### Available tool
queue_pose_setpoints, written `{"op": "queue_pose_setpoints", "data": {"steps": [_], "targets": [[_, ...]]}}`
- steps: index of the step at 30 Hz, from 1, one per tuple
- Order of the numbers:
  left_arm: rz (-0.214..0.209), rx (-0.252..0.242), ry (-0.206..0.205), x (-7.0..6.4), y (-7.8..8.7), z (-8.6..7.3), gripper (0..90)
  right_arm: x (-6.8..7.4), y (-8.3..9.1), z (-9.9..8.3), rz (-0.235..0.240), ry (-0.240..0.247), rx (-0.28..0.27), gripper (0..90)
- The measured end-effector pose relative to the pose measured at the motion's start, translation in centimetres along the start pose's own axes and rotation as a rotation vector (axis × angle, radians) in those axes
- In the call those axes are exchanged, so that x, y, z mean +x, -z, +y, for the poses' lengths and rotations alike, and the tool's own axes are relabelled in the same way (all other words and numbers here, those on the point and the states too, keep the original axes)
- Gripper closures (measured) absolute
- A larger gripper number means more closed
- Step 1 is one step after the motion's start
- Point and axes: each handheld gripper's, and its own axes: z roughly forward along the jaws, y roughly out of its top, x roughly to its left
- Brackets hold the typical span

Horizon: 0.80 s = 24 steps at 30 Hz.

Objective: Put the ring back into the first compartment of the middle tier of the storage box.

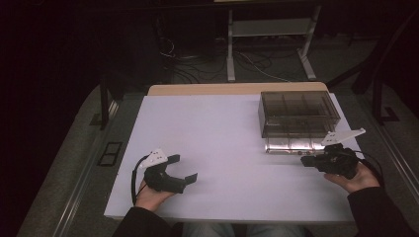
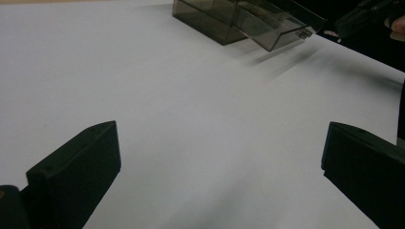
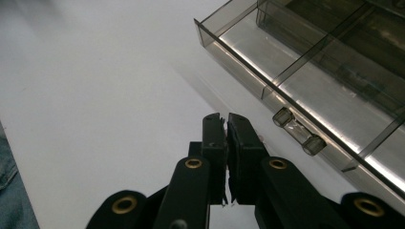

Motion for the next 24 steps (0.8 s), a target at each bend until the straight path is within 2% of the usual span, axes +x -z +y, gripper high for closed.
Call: {"op": "queue_pose_setpoints", "data": {"steps": [24], "targets": [[0.008, -0.003, 0.004, 0.1, 0.1, 0.0, 0.0, 0.0, 1.0, 2.7, -0.009, 0.034, -0.021, 85.1]]}}
